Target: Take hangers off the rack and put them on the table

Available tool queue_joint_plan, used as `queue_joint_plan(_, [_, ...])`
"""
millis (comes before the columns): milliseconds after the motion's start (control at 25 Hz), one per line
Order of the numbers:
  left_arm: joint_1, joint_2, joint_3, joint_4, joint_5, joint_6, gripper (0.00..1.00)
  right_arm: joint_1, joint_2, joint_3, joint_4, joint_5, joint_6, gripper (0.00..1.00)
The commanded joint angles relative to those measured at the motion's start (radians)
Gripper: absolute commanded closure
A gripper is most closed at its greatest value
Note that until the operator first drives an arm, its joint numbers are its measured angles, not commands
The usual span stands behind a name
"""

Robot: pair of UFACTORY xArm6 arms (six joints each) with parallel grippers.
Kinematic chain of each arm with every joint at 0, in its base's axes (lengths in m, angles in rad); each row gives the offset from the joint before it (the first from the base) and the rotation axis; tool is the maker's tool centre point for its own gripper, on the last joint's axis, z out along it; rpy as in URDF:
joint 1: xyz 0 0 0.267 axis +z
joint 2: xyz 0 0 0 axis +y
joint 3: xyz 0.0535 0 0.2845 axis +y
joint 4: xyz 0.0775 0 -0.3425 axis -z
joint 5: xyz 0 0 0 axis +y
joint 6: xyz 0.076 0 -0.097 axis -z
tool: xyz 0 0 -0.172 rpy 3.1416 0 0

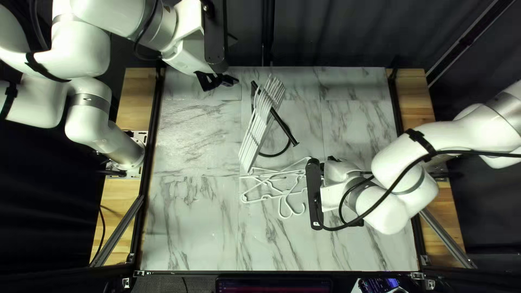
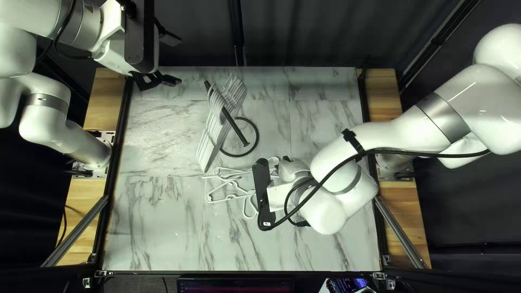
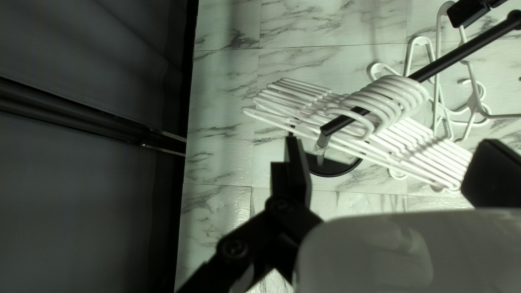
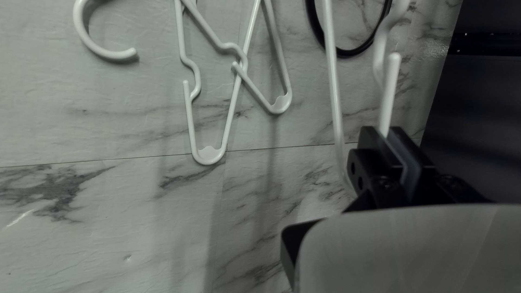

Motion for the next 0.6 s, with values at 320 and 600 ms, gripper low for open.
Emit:
queue_joint_plan(320, [0.000,0.000,0.000,0.000,0.000,0.000,0.00,0.096,0.179,-0.074,-0.165,0.149,0.175,1.00])
queue_joint_plan(600, [0.000,0.000,0.000,0.000,0.000,0.000,0.00,0.079,0.122,0.026,-0.199,0.033,0.094,1.00])
